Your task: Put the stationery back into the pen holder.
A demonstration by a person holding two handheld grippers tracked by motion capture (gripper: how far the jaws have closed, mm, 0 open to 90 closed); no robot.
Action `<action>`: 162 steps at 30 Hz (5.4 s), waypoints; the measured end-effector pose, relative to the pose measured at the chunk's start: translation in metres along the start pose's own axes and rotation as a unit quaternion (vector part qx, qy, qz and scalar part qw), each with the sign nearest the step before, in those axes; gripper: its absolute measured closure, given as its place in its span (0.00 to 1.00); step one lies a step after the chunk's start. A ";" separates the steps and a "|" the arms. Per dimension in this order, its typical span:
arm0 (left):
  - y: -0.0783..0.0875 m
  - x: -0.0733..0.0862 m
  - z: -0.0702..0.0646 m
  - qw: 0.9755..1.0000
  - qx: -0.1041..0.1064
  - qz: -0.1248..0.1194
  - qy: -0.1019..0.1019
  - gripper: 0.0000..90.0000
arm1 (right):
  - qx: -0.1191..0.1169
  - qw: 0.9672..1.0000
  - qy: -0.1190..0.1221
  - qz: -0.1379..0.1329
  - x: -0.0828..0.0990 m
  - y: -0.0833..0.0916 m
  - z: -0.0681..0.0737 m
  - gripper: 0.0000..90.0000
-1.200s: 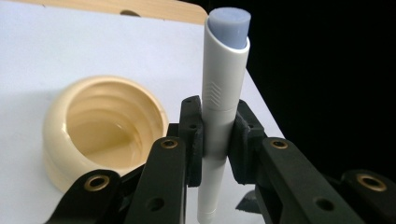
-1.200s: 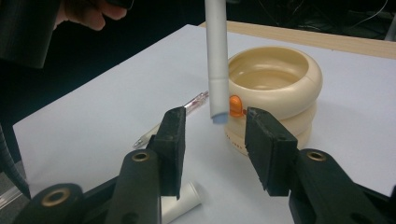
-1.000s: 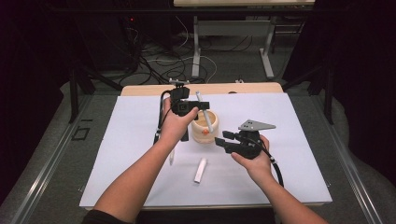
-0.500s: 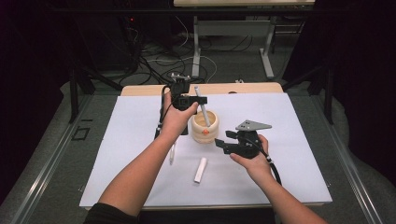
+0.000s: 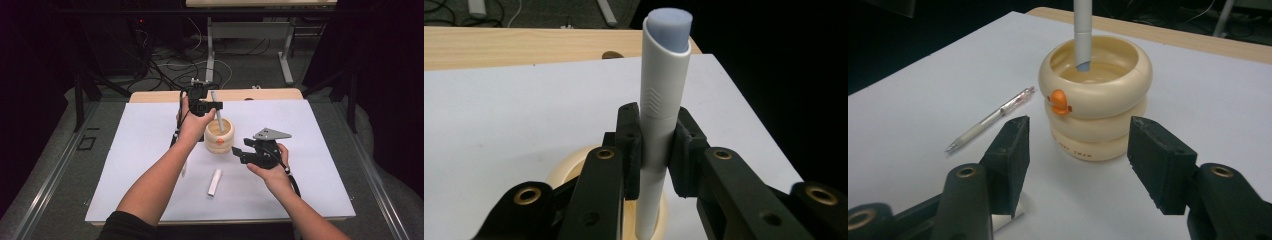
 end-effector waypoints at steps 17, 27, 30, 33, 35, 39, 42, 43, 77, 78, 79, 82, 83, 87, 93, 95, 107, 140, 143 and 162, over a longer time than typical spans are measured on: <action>-0.020 0.006 0.000 0.999 -0.024 0.021 -0.022 0.87 | 0.007 1.000 -0.001 0.007 0.003 -0.004 -0.003 0.31; -0.030 0.017 0.007 0.998 -0.034 0.038 -0.026 0.87 | 0.021 1.000 -0.003 0.005 0.003 -0.005 -0.002 0.19; -0.032 0.020 0.008 0.998 -0.035 0.040 -0.022 0.87 | 0.023 1.000 -0.007 0.007 0.003 -0.004 -0.002 0.18; -0.035 0.024 0.010 0.998 -0.036 0.047 -0.022 0.87 | 0.022 1.000 -0.007 0.009 0.003 -0.005 -0.002 0.18; -0.037 0.027 0.011 0.998 -0.038 0.053 -0.023 0.87 | 0.020 1.000 -0.007 0.010 0.003 -0.005 -0.002 0.18; -0.041 0.032 0.013 0.997 -0.038 0.058 -0.019 0.87 | 0.022 1.000 -0.007 0.011 0.003 -0.005 -0.002 0.18; -0.041 0.035 0.014 0.997 -0.039 0.066 -0.018 0.87 | 0.022 1.000 -0.005 0.011 0.003 -0.005 -0.003 0.18; -0.042 0.036 0.015 0.997 -0.040 0.067 -0.016 0.87 | 0.022 1.000 -0.006 0.011 0.003 -0.005 -0.003 0.18; -0.003 0.044 0.037 1.000 -0.009 -0.001 -0.016 0.37 | 0.026 1.000 -0.014 0.006 0.003 -0.003 -0.007 0.18; -0.002 0.045 0.038 1.000 -0.008 0.001 -0.016 0.36 | 0.025 1.000 -0.015 0.005 0.003 -0.003 -0.007 0.18; -0.001 0.046 0.039 1.000 -0.008 -0.002 -0.015 0.35 | 0.025 1.000 -0.014 0.005 0.003 -0.003 -0.007 0.18; 0.002 0.048 0.042 1.000 -0.009 0.000 -0.023 0.33 | 0.025 1.000 -0.015 0.004 0.003 -0.002 -0.008 0.18; 0.003 0.049 0.044 1.000 -0.012 -0.001 -0.028 0.32 | 0.026 1.000 -0.015 0.006 0.002 -0.002 -0.008 0.18; 0.005 0.052 0.049 0.999 -0.020 0.011 -0.033 0.29 | 0.026 1.000 -0.016 0.006 0.002 -0.002 -0.008 0.18; 0.008 0.059 0.058 0.999 -0.030 0.024 -0.035 0.26 | 0.027 0.999 -0.018 0.006 0.003 -0.001 -0.009 0.18; 0.010 0.061 0.061 0.999 -0.027 0.023 -0.033 0.26 | 0.028 0.999 -0.017 0.004 0.002 -0.001 -0.009 0.17; 0.024 0.076 0.083 0.999 -0.025 0.022 -0.004 0.25 | 0.031 0.999 -0.019 0.002 0.002 0.000 -0.010 0.16; 0.034 0.120 0.113 0.997 0.001 0.070 0.016 0.28 | 0.038 0.998 -0.049 0.004 0.000 0.015 -0.011 0.00; 0.031 0.124 0.113 0.997 -0.004 0.077 0.019 0.29 | 0.041 0.998 -0.050 0.008 0.006 0.019 -0.014 0.00; 0.017 0.141 0.121 0.989 -0.001 0.136 0.059 0.54 | 0.050 0.997 -0.065 0.006 0.023 0.030 -0.027 0.00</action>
Point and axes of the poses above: each handheld gripper's, and its own axes: y roughly backward along the jaws, x roughly out of its underside, z roughly to its left, the point moved 1 cm from there along -y, roughly forward along the jaws, and after that the axes turned 10 degrees about -x, right-handed, at the moved point
